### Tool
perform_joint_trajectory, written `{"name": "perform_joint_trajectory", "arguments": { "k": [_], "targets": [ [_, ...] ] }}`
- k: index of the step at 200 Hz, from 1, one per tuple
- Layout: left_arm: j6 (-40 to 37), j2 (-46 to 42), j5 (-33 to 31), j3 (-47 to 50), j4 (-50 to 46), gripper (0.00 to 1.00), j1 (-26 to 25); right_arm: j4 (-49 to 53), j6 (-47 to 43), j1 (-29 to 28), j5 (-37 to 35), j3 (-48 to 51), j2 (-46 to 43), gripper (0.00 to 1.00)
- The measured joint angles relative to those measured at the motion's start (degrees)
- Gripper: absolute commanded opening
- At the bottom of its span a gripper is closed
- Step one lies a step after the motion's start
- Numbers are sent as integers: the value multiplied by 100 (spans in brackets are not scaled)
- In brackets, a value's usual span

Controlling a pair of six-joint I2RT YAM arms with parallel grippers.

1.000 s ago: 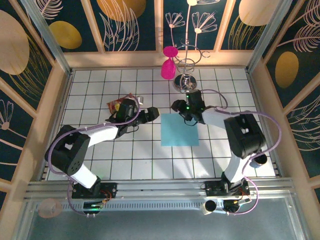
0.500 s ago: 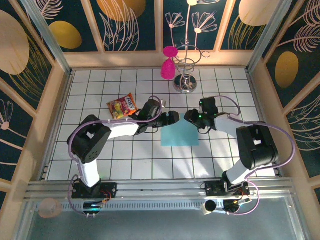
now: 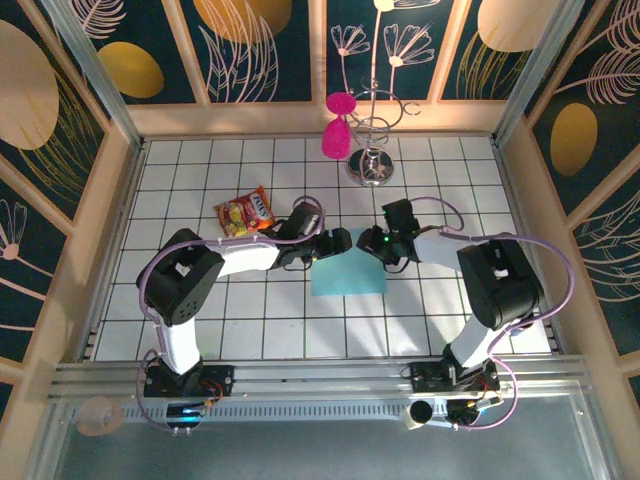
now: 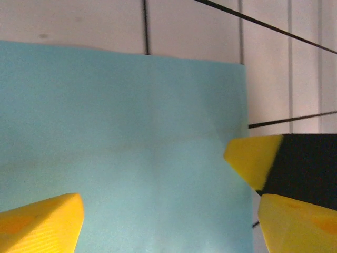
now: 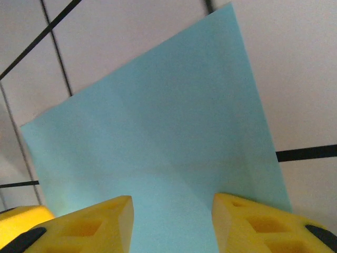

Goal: Fold a paper plane with a square sheet of paper (pick it up from the middle)
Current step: First fold in half a square sheet of paper at the center of the table.

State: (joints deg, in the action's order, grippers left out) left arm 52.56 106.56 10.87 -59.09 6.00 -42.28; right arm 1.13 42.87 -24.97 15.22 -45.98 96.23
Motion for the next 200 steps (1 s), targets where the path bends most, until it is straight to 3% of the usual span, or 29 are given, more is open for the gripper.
{"name": "perform_joint_trajectory", "arguments": {
  "k": [65, 200],
  "targets": [
    [72, -927, -361, 621, -361, 85, 4, 17, 396, -136, 144, 2, -391, 44],
    [203, -542, 17, 734, -269, 88, 7, 195, 55, -127, 549, 24, 37, 34]
  ]
}}
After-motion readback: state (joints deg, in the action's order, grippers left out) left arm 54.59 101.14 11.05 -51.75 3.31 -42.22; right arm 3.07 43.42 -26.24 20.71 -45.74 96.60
